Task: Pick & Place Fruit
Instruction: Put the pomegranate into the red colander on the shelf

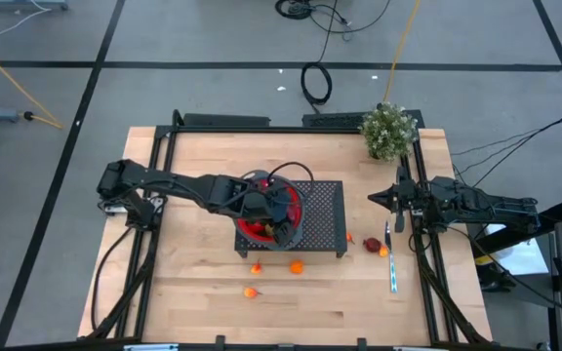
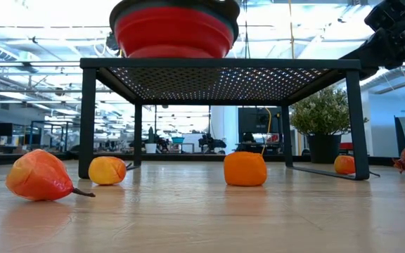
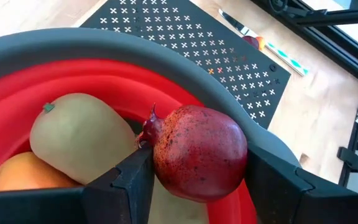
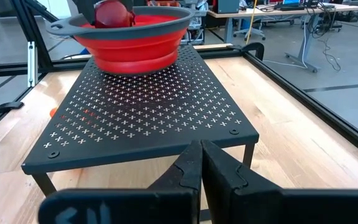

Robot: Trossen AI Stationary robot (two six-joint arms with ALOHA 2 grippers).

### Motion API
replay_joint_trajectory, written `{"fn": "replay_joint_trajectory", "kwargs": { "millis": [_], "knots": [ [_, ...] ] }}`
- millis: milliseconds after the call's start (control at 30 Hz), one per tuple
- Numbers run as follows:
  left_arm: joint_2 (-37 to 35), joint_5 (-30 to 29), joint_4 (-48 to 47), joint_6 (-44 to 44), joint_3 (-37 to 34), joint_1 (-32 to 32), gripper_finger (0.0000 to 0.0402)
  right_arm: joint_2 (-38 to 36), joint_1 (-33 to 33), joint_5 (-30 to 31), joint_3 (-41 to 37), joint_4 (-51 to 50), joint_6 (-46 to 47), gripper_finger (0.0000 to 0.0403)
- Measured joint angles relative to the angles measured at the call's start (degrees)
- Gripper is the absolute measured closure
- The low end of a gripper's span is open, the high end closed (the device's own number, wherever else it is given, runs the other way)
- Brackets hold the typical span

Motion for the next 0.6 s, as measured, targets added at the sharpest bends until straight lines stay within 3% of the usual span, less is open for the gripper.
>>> {"fn": "replay_joint_trajectory", "kwargs": {
  "millis": [233,600],
  "knots": [
    [0.0,0.0,0.0,-0.29,0.0,0.0,0.0183,0.0,-0.01,0.0,0.01,0.0,0.0,0.0403],
    [-0.08,2.57,-0.94,-2.4,0.0,0.03,0.0106,0.0,-0.01,0.0,0.0,0.01,0.0,0.0403]
  ]
}}
